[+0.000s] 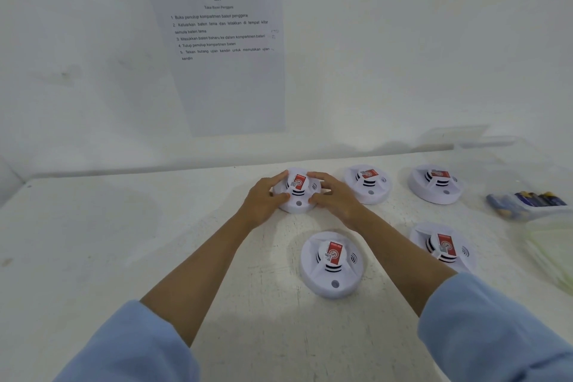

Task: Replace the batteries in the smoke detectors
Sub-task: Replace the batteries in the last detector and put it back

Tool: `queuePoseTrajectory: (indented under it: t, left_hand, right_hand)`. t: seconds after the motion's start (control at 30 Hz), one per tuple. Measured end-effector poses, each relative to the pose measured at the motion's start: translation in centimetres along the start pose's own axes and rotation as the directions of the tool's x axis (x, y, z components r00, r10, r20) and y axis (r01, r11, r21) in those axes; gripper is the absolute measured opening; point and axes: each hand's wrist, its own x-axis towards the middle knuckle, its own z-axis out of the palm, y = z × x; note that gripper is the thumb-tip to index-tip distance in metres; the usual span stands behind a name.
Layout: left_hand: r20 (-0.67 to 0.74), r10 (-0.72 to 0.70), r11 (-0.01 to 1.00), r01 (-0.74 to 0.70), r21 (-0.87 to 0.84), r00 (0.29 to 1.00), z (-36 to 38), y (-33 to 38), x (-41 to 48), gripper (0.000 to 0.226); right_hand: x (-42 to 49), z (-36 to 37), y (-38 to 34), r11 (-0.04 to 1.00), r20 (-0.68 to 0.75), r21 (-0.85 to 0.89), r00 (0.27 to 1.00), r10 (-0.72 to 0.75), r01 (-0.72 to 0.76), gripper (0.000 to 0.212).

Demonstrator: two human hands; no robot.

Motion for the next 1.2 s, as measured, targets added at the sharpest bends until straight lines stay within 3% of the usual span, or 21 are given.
queuePoseTrajectory:
  t: [0.23,0.43,0.57,0.67,0.8,0.93,1.1,1.2]
  left_hand:
    - [-0.004,-0.045,0.993,0.045,0.111,0.999,0.0,-0.4,-0.1,0.051]
    - [-0.026,-0.074,0.963,0.078,0.258,0.997,-0.1,0.4,-0.2,0.050]
    - [-0.052,0.020,0.918,0.002,0.397,0.998,-0.5,1.0,-0.3,0.046]
    - [-0.061,0.071,0.880,-0.034,0.475,0.996,-0.6,2.1,-0.3,0.062]
    - [-0.043,0.108,0.843,-0.068,0.534,0.993,-0.3,3.9,-0.4,0.058]
    - [-0.028,0.131,0.829,-0.094,0.552,0.991,0.8,6.8,-1.3,0.038]
    - [-0.033,0.142,0.801,-0.095,0.591,0.989,3.7,9.1,-1.7,0.040]
    - [-0.061,0.130,0.794,-0.067,0.604,0.990,6.3,10.6,-2.2,0.041]
  right_hand:
    - [0.3,0.2,-0.1,0.998,0.025,-0.051,0.999,0.029,-0.027,0.046]
    - [0.4,0.1,-0.9,0.978,0.051,-0.206,0.998,0.037,-0.025,0.047]
    - [-0.1,-0.1,-2.5,0.902,0.011,-0.431,1.000,0.001,0.004,0.041]
    - [-0.5,-0.9,-3.5,0.850,0.044,-0.526,0.999,-0.007,0.029,0.035]
    - [-1.2,-2.4,-4.1,0.759,0.095,-0.644,0.995,-0.037,0.090,0.045]
    - [-2.5,-4.5,-4.7,0.715,0.094,-0.693,0.995,-0.030,0.087,0.045]
    - [-4.0,-8.0,-5.2,0.666,0.132,-0.735,0.990,-0.045,0.128,0.047]
    - [-5.0,-10.7,-5.3,0.695,0.161,-0.704,0.986,-0.050,0.150,0.032]
